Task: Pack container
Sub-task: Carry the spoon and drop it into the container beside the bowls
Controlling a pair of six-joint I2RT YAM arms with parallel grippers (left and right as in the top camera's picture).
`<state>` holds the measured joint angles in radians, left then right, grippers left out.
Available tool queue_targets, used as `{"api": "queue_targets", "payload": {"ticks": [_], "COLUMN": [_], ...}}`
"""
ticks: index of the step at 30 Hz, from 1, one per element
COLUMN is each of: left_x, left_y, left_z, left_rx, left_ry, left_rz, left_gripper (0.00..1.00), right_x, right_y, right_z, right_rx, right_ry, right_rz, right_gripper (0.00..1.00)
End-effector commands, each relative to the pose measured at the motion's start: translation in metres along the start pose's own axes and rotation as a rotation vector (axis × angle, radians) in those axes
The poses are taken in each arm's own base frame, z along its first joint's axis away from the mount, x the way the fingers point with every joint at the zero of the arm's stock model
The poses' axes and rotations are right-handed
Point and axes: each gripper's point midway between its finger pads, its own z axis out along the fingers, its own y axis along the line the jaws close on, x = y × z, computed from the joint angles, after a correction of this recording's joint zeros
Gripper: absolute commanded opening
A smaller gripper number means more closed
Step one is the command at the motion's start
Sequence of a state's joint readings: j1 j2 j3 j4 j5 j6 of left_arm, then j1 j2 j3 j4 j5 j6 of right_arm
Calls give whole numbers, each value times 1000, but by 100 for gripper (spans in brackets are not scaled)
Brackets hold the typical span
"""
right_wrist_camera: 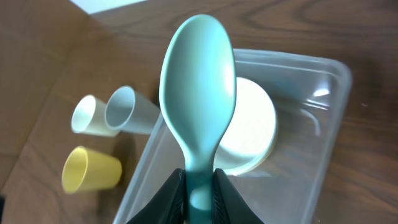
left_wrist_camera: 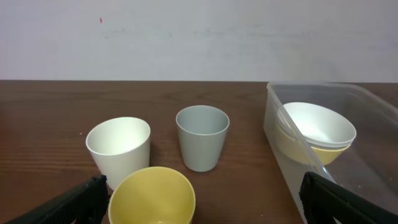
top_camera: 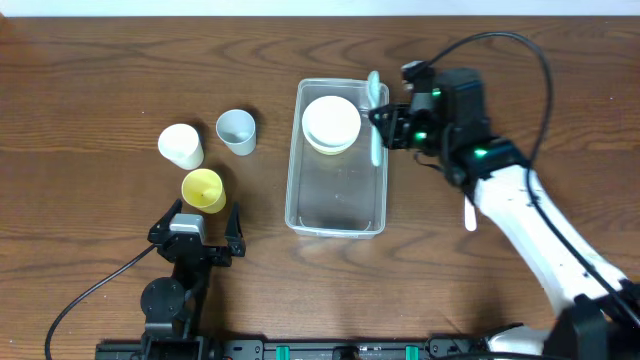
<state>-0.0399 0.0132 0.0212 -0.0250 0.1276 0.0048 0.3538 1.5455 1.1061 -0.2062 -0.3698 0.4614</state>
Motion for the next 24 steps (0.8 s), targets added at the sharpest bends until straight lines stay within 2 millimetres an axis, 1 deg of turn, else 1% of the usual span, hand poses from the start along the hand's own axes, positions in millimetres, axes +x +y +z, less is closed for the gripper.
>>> {"api": "queue_targets", "payload": {"ticks": [1, 4, 7, 10, 17, 18, 20, 21, 23, 24], "left_x": [17, 16, 16, 16, 16, 17, 16, 16, 16, 16], "left_y": [-1, -1, -1, -1, -1, -1, -1, -1, -1, -1], "left_z": [1, 1, 1, 1, 1, 1, 1, 1, 1, 1], "left_rx": [12, 12, 12, 12, 12, 12, 12, 12, 12, 12], "left_ry": [51, 50, 50, 50, 50, 51, 50, 50, 50, 50], "left_rz": [9, 9, 9, 9, 9, 9, 9, 9, 9, 9], "left_gripper": [98, 98, 98, 98, 98, 98, 98, 98, 98, 98], "right_x": [8, 18, 25, 26, 19, 18, 17, 17, 14, 11], "right_y": [-11, -21, -34, -45, -53, -54, -55, -55, -52, -48], "right_z": [27, 47, 58, 60, 57, 57, 56, 56, 56, 56], "right_rx": [77, 100, 135, 174, 198, 199, 201, 200, 191, 178], "right_ry": [0, 21, 34, 27, 3, 1, -1, -2, -6, -6], "right_rz": [69, 95, 113, 125, 133, 134, 136, 136, 131, 121], "right_gripper": [15, 15, 15, 14, 15, 16, 32, 38, 46, 47]}}
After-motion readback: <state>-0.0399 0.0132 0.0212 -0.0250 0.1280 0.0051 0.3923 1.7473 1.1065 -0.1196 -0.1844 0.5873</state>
